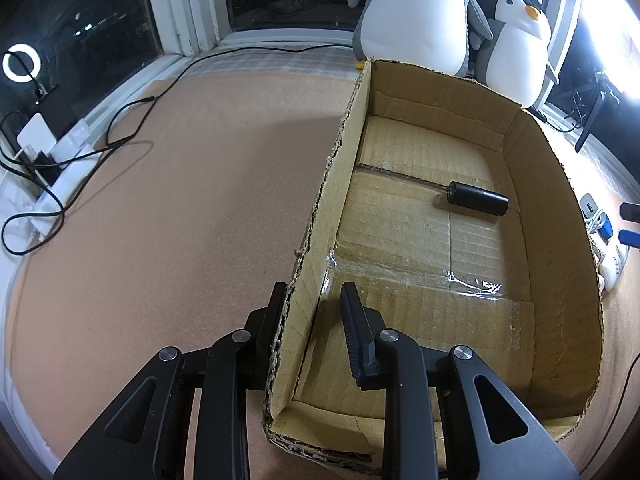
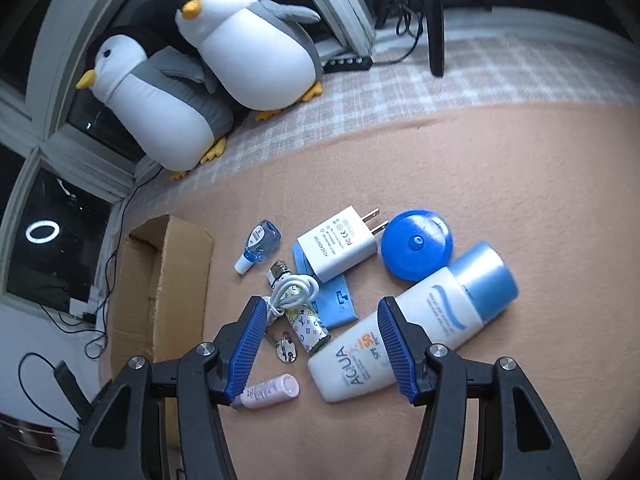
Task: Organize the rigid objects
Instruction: 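Move the right gripper back toward the white AQUA bottle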
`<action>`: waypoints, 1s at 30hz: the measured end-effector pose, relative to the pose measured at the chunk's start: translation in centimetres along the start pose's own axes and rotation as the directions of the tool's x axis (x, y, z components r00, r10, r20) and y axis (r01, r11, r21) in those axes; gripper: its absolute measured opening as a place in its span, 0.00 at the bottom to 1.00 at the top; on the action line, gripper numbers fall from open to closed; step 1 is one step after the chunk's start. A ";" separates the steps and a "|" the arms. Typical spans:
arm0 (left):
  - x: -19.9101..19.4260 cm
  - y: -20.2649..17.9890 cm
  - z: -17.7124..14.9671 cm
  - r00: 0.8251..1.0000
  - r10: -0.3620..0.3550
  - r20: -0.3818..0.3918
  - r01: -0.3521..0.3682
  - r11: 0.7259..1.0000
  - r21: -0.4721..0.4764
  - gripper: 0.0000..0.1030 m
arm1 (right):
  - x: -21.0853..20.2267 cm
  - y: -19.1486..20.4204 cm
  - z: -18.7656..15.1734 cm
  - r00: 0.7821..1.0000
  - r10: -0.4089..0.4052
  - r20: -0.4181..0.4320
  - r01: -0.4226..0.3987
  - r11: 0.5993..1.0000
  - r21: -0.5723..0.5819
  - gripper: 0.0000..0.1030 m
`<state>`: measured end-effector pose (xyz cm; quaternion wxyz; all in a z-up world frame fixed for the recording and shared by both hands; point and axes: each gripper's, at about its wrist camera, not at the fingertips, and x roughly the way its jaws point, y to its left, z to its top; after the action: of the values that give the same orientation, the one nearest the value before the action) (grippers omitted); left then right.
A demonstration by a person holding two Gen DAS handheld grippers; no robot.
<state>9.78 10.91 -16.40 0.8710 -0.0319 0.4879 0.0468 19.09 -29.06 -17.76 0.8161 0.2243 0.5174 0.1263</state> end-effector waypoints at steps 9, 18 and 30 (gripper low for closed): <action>0.0 0.0 0.0 1.000 0.001 0.000 -0.001 1.000 0.000 0.24 | 1.8 -0.4 0.1 0.998 0.044 -0.048 -0.043 0.998 0.035 0.52; 0.0 0.0 0.0 1.000 0.001 0.000 -0.001 1.000 0.001 0.24 | 1.4 -1.2 -1.1 0.996 0.017 -0.087 -0.017 1.000 -0.006 0.52; 0.0 0.0 -0.1 1.000 0.002 -0.003 -0.002 1.000 -0.001 0.24 | -2.5 -3.5 -5.2 0.997 -0.070 -0.035 0.064 0.986 -0.156 0.52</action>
<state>9.69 10.95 -16.40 0.8703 -0.0316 0.4892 0.0480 13.19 -31.99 -19.43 0.8242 0.1401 0.5296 0.1433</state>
